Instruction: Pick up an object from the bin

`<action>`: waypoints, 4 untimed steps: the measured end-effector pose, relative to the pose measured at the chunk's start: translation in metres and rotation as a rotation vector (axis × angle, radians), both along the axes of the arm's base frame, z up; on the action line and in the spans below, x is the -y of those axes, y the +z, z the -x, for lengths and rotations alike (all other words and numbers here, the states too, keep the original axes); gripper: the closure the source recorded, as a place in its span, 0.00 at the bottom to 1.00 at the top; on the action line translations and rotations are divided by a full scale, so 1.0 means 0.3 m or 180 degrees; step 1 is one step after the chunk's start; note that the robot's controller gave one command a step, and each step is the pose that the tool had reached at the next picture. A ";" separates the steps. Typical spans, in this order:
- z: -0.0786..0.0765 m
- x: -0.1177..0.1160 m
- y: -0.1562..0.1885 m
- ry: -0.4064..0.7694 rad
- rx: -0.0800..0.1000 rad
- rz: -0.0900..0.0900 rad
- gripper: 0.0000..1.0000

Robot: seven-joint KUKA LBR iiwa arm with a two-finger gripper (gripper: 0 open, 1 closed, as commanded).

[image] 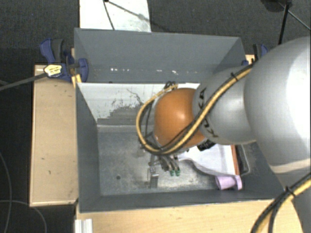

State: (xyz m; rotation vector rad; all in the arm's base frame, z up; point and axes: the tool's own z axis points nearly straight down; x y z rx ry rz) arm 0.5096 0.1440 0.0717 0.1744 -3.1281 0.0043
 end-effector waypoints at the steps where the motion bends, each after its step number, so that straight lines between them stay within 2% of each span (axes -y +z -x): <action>1: -0.026 0.045 0.252 0.0045 0.0019 -0.0010 0.00; 2: -0.036 0.239 0.252 0.0229 0.0045 -0.0016 0.00; 3: -0.038 0.293 0.234 0.0267 0.0037 -0.0013 0.00; 4: -0.092 0.292 0.137 0.0342 -0.0002 0.0003 0.00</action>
Offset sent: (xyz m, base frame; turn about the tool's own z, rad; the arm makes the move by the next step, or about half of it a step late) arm 0.0111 -0.1661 0.0467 -0.1408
